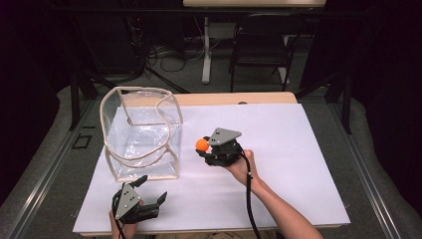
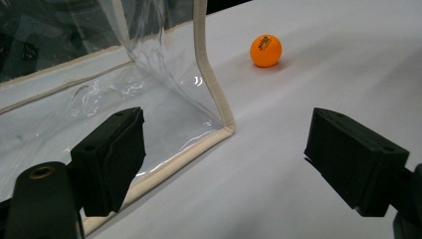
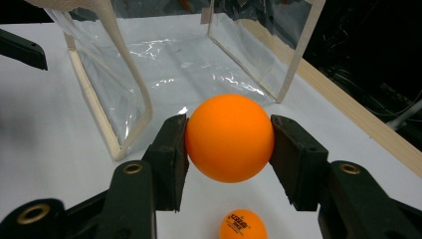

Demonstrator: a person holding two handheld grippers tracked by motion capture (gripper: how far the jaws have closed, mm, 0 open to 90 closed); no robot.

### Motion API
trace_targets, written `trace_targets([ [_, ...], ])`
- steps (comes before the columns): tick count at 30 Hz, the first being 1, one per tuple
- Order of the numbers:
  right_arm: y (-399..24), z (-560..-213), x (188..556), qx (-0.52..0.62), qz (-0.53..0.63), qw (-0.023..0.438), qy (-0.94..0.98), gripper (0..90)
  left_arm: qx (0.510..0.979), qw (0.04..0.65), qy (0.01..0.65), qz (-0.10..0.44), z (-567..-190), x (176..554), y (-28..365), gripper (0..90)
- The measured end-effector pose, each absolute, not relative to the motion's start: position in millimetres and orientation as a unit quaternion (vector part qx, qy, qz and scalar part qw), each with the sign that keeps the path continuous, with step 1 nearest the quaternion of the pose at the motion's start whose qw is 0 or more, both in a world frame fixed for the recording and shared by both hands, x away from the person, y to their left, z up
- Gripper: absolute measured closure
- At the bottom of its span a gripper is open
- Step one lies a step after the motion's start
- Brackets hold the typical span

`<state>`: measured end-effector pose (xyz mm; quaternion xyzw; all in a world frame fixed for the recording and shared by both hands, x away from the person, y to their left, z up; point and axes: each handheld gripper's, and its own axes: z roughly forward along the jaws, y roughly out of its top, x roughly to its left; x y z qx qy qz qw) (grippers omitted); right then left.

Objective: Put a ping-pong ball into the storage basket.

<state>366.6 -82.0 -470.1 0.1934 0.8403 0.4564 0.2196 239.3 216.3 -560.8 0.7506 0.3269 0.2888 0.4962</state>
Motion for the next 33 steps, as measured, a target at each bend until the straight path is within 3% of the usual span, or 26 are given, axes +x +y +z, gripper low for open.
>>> trace_targets([
  [33,-68.6,-455.1,385.5,0.197,0.458,0.223,0.838,51.0,0.75,0.498,0.323,0.292,-559.6,238.7,216.7,15.7],
])
